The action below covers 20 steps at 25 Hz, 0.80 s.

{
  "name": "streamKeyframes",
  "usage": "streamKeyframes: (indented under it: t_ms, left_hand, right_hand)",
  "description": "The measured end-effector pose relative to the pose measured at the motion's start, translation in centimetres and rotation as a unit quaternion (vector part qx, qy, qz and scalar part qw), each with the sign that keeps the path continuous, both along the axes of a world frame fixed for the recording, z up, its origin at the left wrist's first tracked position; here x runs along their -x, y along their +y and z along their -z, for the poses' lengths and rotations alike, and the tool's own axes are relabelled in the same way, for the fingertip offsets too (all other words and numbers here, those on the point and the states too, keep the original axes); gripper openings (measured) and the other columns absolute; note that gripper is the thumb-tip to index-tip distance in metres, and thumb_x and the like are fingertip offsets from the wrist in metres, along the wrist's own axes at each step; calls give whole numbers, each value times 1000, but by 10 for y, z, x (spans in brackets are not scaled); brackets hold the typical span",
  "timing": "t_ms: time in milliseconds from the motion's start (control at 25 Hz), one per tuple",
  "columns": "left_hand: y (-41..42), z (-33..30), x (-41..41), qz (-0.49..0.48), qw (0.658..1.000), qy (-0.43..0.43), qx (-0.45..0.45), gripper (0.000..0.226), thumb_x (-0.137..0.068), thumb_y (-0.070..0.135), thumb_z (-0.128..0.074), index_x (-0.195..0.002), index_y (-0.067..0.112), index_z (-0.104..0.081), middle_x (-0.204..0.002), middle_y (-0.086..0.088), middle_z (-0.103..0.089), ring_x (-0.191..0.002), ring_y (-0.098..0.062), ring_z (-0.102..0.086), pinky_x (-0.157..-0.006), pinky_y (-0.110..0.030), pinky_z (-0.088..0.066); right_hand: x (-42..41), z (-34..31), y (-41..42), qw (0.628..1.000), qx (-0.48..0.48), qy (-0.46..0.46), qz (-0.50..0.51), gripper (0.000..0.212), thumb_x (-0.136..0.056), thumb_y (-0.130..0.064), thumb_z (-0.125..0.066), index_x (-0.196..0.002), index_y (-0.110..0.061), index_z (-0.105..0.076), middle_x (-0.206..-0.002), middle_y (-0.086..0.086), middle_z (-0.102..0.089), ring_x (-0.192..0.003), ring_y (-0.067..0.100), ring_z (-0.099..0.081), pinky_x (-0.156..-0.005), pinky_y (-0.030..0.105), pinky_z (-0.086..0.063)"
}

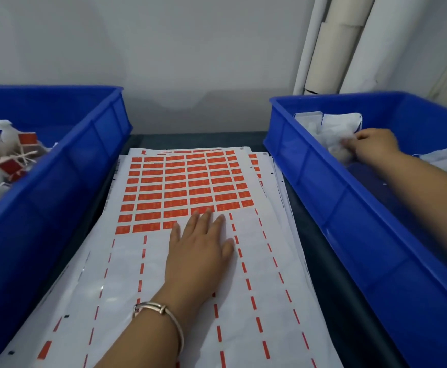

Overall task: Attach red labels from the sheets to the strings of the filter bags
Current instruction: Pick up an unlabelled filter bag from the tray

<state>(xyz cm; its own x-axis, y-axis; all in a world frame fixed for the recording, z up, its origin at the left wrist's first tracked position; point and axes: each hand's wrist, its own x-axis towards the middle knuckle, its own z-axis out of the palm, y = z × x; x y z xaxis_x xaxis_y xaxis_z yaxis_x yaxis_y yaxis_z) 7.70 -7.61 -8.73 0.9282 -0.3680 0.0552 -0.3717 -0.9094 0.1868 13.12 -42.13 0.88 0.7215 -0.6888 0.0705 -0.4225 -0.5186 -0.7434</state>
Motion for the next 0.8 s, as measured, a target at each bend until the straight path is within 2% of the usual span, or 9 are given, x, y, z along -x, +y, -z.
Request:
streamKeyframes:
  t_ms: [120, 240, 360, 440, 560, 640, 680, 720, 800]
  left_hand:
    - [1, 1, 0, 6, 1000, 7, 14, 59, -93, 58, -14, -147, 35, -7, -157, 10, 0, -145, -15, 4, -112, -43, 7]
    - [1, 0, 0, 9, 999, 8, 34, 57, -94, 56, -17, -146, 34, -13, -157, 10, -5, -145, -16, 1, -113, -45, 4]
    - [2, -1, 0, 13, 999, 10, 50, 55, -94, 54, -21, -145, 33, -18, -157, 8, -9, -145, -17, -2, -114, -47, 1]
    - [2, -2, -1, 16, 998, 9, 56, 53, -95, 52, -24, -144, 32, -23, -157, 7, -14, -145, -18, -6, -114, -47, -1]
    - [3, -6, 1, 13, 993, 4, 117, 43, -96, 44, -35, -136, 28, -40, -150, 6, -32, -140, -19, -22, -116, -47, -9]
    - [5, -10, 4, -28, 964, 41, 263, 34, -96, 38, -40, -128, 28, -50, -138, 9, -47, -131, -17, -38, -111, -41, -27]
    - [7, -14, 6, -54, 932, 77, 350, 29, -97, 37, -41, -123, 32, -52, -130, 13, -52, -125, -16, -46, -103, -34, -38]
    - [9, -18, 7, -75, 892, 112, 432, 25, -97, 37, -41, -119, 34, -53, -123, 16, -55, -117, -12, -52, -91, -24, -43]
    - [12, -27, 8, -108, 833, 143, 524, 23, -97, 38, -41, -118, 37, -51, -118, 18, -53, -98, 0, -54, -77, -14, -40]
  right_hand:
    - [15, -22, 4, 998, 36, -42, 32, 29, -89, -27, -64, -94, 1, -68, -100, 19, -66, -86, 31, -58, -79, 40, -48]
    - [30, -49, 16, 995, 31, -93, 27, 23, -89, -25, -63, -90, -3, -66, -104, 15, -67, -92, 28, -60, -80, 37, -47]
    - [39, -81, 43, 988, 15, -150, 21, 21, -89, -26, -63, -95, -6, -68, -108, 14, -67, -100, 29, -63, -91, 40, -52]
    - [43, -100, 71, 984, 4, -177, 4, 14, -89, -26, -63, -93, -13, -67, -105, 8, -67, -93, 22, -63, -85, 34, -54]
    - [48, -112, 125, 977, -43, -199, -64, 10, -90, -21, -63, -98, -17, -67, -91, -3, -65, -78, 9, -59, -66, 18, -48]
    - [53, -102, 163, 973, -80, -182, -119, 7, -92, -17, -60, -96, -17, -66, -85, -4, -64, -71, 7, -57, -61, 17, -47]
    - [56, -92, 180, 971, -101, -164, -144, 8, -93, -16, -59, -98, -17, -65, -86, -4, -65, -73, 7, -58, -63, 18, -48]
    - [59, -79, 193, 969, -121, -141, -165, 9, -93, -15, -58, -99, -17, -64, -88, -2, -65, -75, 8, -59, -65, 20, -49]
    - [66, -48, 212, 965, -146, -97, -193, 10, -94, -16, -57, -101, -16, -64, -88, -2, -65, -72, 7, -59, -62, 17, -48]
